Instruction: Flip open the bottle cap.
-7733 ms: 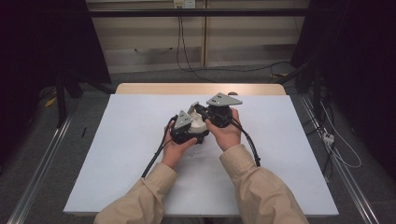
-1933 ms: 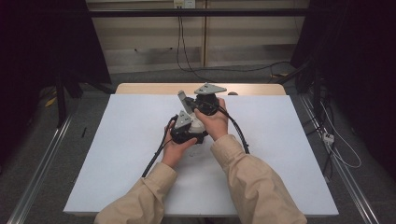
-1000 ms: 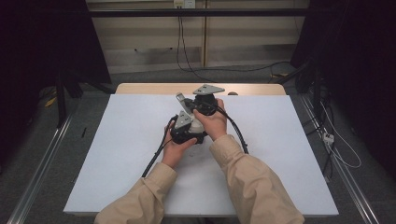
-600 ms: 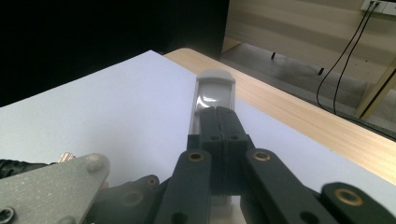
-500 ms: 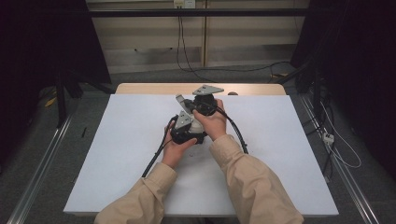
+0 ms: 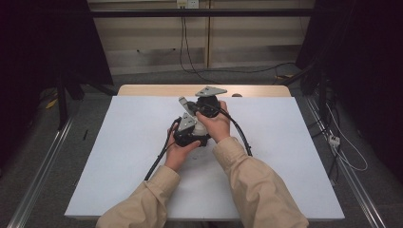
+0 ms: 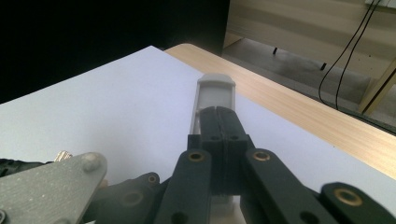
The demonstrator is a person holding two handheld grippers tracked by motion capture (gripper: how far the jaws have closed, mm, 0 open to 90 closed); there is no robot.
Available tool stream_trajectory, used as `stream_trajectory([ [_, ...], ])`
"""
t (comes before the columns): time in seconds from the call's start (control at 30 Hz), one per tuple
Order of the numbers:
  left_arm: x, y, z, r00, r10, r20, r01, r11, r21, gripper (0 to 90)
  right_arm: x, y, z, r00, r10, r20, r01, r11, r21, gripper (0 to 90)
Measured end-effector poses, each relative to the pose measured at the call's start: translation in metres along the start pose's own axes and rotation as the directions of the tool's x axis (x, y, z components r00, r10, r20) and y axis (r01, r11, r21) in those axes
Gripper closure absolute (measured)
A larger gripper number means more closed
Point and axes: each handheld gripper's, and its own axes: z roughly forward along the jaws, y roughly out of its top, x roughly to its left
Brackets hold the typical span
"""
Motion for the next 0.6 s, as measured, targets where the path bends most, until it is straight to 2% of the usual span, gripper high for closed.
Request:
stream_trajectory([
  [0.2, 0.0006, 0.0, -0.0002, 1.0, 0.001, -0.001, -0.001, 1.0, 0.002, 18.5, 0.0006, 0.0006, 0.0016, 1.0, -0.009, 0.002, 0.009, 1.0, 0.007, 90.0],
  [0.6, 0.0003, 0.0001, -0.0001, 1.0, 0.0, 0.001, 0.0, 1.0, 0.0, 18.4, 0.0, 0.0002, 0.001, 1.0, 0.006, 0.0, -0.006, 1.0, 0.0, 90.0],
])
